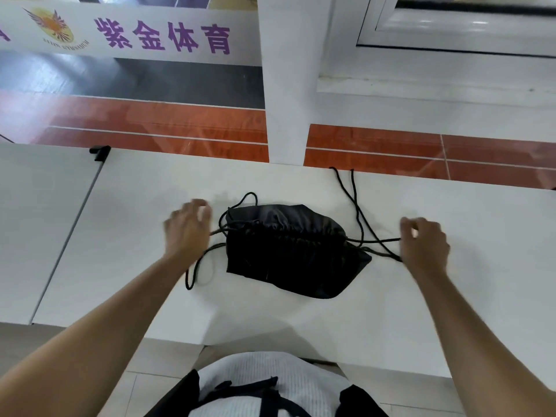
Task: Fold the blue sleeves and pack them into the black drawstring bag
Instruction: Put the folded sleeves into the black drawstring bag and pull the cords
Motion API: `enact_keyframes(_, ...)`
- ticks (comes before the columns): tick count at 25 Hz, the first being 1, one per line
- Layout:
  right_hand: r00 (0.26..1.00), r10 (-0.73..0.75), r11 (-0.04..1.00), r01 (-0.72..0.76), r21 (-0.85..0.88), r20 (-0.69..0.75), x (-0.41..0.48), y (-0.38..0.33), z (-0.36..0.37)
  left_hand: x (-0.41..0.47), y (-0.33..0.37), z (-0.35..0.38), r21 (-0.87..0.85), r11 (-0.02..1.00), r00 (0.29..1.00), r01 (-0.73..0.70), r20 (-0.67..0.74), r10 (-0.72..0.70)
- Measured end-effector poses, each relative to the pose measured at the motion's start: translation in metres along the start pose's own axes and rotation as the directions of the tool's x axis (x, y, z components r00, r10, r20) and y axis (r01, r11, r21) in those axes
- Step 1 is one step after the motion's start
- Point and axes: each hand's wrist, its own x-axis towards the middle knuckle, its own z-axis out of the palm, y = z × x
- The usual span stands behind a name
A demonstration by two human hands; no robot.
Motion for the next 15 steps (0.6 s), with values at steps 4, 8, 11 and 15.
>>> enact_keyframes(4,0.899,-0.383,0.918,0.395,-0.02,0.211,-0.051,-0.043,0.048,-0.036,0.039,0.046,0.133,0.893,0.902,-0.431,0.099,0.42)
enact_keyframes(8,0.914,-0.295,0.955,0.284,0.079,0.28,-0.069,-0.045,0.057,-0.037,0.051,0.044,0.05,0.918,0.919,-0.393,0.047,0.391)
enact_keyframes(11,0.913,-0.193,0.963,0.107,0.246,0.359,-0.066,-0.051,0.045,-0.024,0.066,0.016,0.029,0.9,0.9,-0.436,-0.022,0.436)
enact_keyframes(15,0.875,-0.253,0.938,0.118,0.325,0.413,-0.039,-0.061,0.002,-0.007,0.081,-0.028,0.288,0.796,0.799,-0.532,-0.14,0.585)
